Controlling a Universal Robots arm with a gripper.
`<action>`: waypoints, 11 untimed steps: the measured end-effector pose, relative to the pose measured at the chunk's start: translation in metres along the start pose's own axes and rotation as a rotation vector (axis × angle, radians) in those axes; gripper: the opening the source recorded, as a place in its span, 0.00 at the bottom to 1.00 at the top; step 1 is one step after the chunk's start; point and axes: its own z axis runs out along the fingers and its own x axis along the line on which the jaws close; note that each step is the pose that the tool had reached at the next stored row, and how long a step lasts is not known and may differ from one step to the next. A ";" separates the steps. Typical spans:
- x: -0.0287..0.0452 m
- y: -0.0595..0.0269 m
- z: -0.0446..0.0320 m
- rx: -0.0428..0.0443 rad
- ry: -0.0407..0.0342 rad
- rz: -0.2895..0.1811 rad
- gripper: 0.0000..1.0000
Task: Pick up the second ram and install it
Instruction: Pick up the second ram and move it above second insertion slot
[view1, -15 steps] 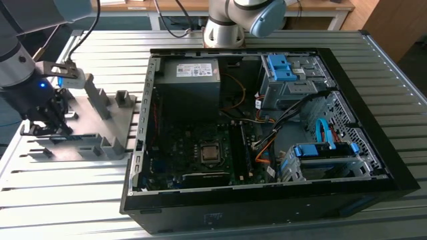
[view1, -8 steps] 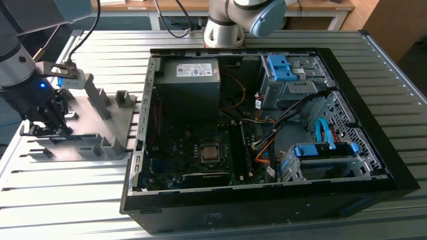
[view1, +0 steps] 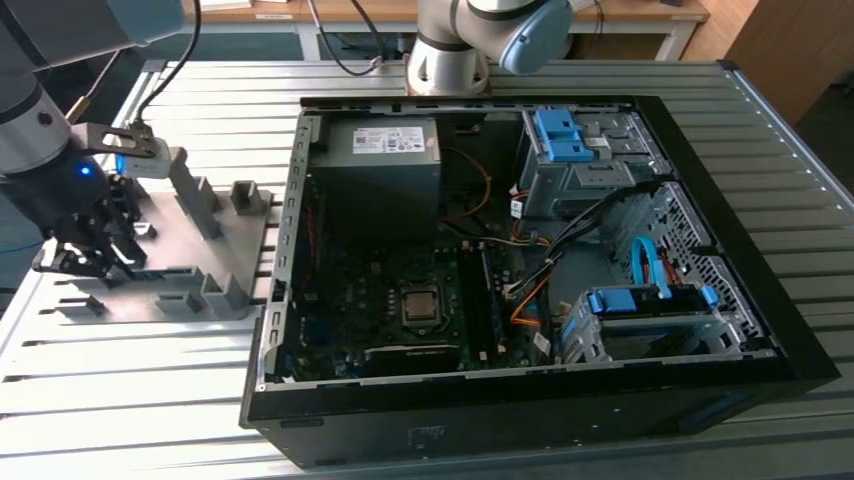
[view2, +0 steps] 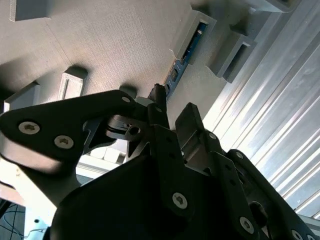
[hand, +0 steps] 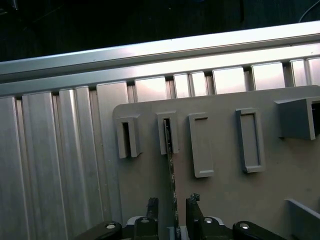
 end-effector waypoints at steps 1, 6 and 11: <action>0.0000 0.0000 0.0000 0.0000 -0.0001 0.000 0.35; 0.0000 0.0000 0.0014 0.0005 -0.0003 -0.036 0.35; -0.0001 0.0000 0.0038 0.0015 -0.0002 -0.096 0.35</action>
